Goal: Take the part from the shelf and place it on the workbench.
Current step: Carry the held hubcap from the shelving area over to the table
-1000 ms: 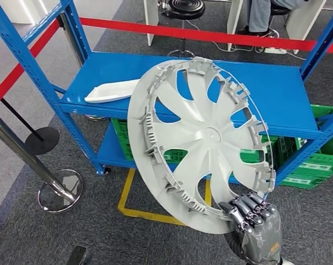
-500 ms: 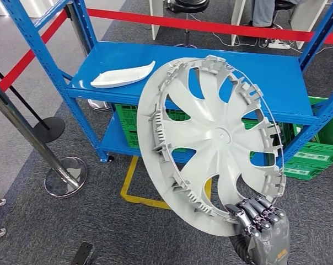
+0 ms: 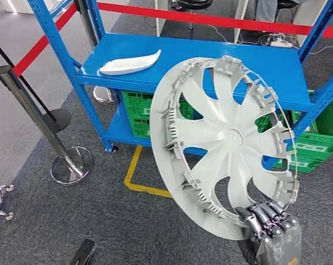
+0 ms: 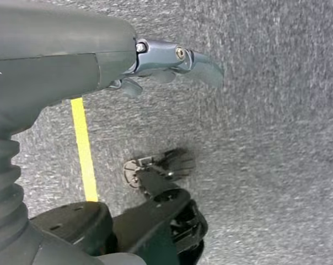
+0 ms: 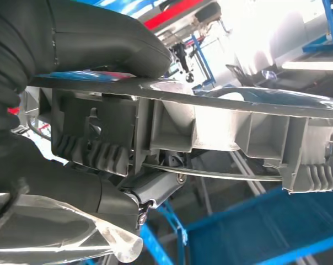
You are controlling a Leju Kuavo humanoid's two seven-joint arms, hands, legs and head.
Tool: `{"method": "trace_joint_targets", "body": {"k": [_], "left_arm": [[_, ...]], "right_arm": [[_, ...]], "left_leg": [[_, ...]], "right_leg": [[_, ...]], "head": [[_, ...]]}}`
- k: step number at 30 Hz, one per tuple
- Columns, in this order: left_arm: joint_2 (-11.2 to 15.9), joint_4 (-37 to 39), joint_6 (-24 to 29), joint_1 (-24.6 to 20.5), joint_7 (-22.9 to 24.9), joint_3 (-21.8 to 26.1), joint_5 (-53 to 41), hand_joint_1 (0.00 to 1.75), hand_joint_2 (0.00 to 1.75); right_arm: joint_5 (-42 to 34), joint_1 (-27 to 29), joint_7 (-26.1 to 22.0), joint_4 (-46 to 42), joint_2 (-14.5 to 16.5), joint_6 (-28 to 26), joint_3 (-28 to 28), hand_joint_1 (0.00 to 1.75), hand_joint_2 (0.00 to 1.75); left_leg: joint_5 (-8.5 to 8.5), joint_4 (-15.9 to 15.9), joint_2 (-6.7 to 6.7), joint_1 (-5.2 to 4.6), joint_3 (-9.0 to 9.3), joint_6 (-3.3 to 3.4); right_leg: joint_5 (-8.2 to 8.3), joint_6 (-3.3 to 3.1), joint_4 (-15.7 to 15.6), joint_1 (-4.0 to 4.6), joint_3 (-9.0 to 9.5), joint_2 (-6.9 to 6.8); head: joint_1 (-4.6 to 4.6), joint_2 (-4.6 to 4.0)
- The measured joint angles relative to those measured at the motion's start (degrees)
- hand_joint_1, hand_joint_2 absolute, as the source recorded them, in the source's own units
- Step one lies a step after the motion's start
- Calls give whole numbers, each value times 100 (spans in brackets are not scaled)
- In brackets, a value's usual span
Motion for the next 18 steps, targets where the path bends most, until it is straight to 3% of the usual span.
{"method": "trace_joint_targets", "body": {"k": [1, 2, 3, 4, 5, 6, 7, 8, 9, 11, 13, 14, 16, 17, 18], "left_arm": [[-1, 0, -1, -13, 14, -11, -38, 0, 175], [-1, 0, -2, -29, 31, -27, -86, 0, 175], [-5, -1, -3, -42, 44, -38, -123, 0, 175], [-9, -1, -4, -53, 60, -48, -160, 0, 175], [-16, -2, -3, -57, 75, -54, -189, 0, 175], [-25, -2, -2, -58, 90, -56, -208, 0, 175], [-29, -2, 1, -60, 97, -56, -222, 0, 175], [-31, -2, 4, -61, 102, -56, -232, 0, 175], [-32, -2, 8, -66, 108, -56, -243, 0, 175], [-32, -2, 13, -88, 115, -56, -266, 0, 175], [-32, -2, 16, -121, 117, -56, -281, 0, 175], [-32, -2, 19, -134, 117, -57, -284, 0, 175], [-34, -2, 23, -143, 117, -58, -291, 0, 175], [-40, -3, 24, -146, 118, -58, -299, 0, 175], [-44, -3, 24, -150, 119, -58, -312, 0, 175]], "right_arm": [[31, 37, 40, -43, 0, 0, -11, 175, 175], [70, 84, 92, -101, 0, 0, -31, 175, 175], [104, 123, 130, -163, 0, 0, -50, 175, 175], [131, 159, 164, -221, 0, 0, -69, 175, 175], [153, 188, 193, -260, 0, 0, -83, 175, 175], [168, 209, 214, -285, 0, 0, -89, 175, 175], [177, 224, 232, -297, 0, 0, -92, 175, 175], [189, 237, 248, -308, 0, 0, -95, 175, 175], [203, 251, 263, -321, 0, 0, -100, 175, 175], [230, 286, 291, -354, 0, 0, -113, 175, 175], [243, 315, 312, -387, 0, 0, -126, 175, 175], [245, 323, 319, -402, 0, 0, -132, 175, 175], [252, 329, 323, -427, -1, 0, -144, 175, 175], [256, 335, 324, -439, -1, 0, -152, 175, 175], [261, 343, 325, -452, -2, 0, -161, 175, 175]], "left_leg": [[58, 127, -4, 7, -192, -39], [127, 266, -14, 22, -413, -111], [-2, 508, -22, 43, -604, -201], [-227, 827, -29, 62, -759, -285], [-518, 1186, -31, 81, -851, -344], [-818, 1595, -28, 92, -907, -368], [-904, 1876, -28, 96, -906, -370], [-845, 2008, -28, 97, -844, -361], [-676, 1938, -28, 93, -692, -342], [-401, 1259, -28, 71, -127, -280], [-476, 332, -28, 32, 505, -222], [-537, 62, -29, 10, 671, -201], [-476, -78, -26, -5, 666, -155], [-394, -93, -18, -2, 599, -116], [-313, -113, -8, 7, 522, -76]], "right_leg": [[-3, 22, -191, -15, 287, 14], [49, -11, -384, -31, 531, 8], [195, -89, -824, -38, 772, -2], [246, -178, -1151, -32, 892, -17], [350, -261, -1136, -25, 766, -49], [424, -293, -1134, -14, 667, -64], [487, -297, -1130, -4, 588, -76], [552, -299, -1126, 7, 505, -84], [620, -296, -1122, 17, 416, -89], [759, -277, -1116, 29, 255, -93], [894, -237, -1121, 36, 170, -102], [962, -210, -1139, 30, 159, -111], [1076, -146, -1183, 11, 131, -119], [1023, -118, -1168, 4, 83, -103], [858, -96, -1070, 3, 18, -75]], "head": [[-3, 0], [-1, 0], [-12, 0], [-21, 0], [-32, 0], [-46, 0], [-45, 0], [-47, 0], [-46, 0], [-47, 0], [-41, 0], [-47, 0], [-56, 0], [-62, 0], [-55, 0]]}}
